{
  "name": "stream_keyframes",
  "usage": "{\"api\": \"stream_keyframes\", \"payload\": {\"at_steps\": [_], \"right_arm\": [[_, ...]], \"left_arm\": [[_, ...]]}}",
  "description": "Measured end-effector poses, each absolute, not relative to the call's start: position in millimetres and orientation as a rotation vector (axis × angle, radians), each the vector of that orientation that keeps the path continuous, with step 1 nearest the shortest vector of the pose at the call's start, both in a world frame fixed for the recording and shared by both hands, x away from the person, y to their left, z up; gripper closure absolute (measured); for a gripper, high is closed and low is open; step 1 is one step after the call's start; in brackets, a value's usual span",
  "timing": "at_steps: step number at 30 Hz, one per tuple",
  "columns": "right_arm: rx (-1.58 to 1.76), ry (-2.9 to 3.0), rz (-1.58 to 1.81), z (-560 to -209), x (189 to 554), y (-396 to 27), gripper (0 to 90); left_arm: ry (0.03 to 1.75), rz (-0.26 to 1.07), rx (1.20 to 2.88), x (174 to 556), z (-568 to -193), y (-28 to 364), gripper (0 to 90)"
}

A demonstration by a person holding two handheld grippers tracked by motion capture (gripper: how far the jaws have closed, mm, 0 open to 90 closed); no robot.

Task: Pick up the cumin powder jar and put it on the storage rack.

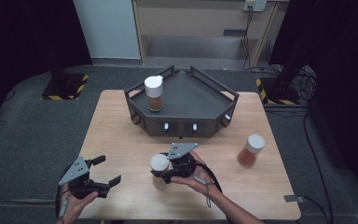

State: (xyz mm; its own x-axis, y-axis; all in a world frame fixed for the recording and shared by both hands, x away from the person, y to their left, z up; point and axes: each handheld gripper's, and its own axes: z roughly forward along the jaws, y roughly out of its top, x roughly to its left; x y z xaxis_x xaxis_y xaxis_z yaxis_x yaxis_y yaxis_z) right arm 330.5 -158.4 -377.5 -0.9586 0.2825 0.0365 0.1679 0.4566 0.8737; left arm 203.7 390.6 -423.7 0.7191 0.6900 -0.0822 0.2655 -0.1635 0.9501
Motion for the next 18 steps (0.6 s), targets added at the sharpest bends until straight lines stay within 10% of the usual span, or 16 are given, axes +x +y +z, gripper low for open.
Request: {"api": "stream_keyframes", "payload": {"at_steps": [18], "right_arm": [[0.415,2.554,1.525,-339.2,335.8,-171.9,33.9]], "left_arm": [[0.760,0.446,1.747,204.1,-423.4,390.1,0.0]]}}
